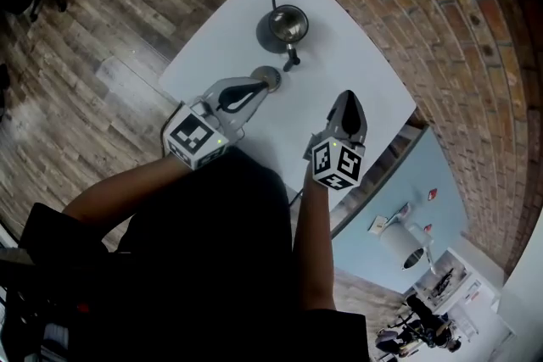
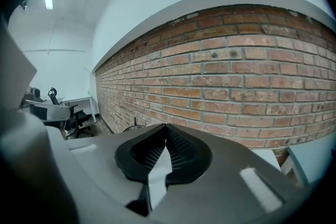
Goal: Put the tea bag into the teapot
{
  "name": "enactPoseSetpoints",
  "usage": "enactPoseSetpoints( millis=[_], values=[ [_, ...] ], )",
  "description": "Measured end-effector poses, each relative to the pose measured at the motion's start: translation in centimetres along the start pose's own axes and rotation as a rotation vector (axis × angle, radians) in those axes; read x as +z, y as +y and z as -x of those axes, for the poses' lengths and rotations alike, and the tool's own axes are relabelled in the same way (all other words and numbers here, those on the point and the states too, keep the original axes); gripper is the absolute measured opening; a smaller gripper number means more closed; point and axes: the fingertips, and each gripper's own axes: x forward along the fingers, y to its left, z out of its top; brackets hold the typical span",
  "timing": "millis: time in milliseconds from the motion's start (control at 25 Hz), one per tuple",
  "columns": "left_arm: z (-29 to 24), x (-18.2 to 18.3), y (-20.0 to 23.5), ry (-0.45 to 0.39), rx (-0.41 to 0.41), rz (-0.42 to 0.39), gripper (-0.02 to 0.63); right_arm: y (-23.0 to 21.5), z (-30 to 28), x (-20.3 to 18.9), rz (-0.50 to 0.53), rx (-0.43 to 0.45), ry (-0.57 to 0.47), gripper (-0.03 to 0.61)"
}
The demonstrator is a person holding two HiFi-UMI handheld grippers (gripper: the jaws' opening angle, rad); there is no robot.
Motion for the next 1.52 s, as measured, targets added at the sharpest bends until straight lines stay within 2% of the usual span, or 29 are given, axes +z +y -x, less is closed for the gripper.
enactPoseSetpoints(
  millis=[320, 520, 920, 1520],
  values=[
    [-3.3, -0.3, -2.3, 0.026, -0.074, -0.022, 0.000, -5.0, 3.5, -0.4, -0.020, -0.108, -0.025, 0.003],
    [-5.4, 0.0, -4.1, 0.018, -0.098, -0.040, 0.000, -7.1, 5.7, -0.7, -0.038, -0.139, -0.038, 0.003],
    [-8.5, 0.2, -7.5, 0.013, -0.116, -0.100, 0.000, -11.1, 9.2, -1.1, -0.041, -0.171, -0.072, 0.003],
    [-13.1, -0.3, -10.9, -0.002, -0.105, -0.097, 0.000, -15.1, 11.6, -1.6, -0.042, -0.176, -0.094, 0.002]
  ],
)
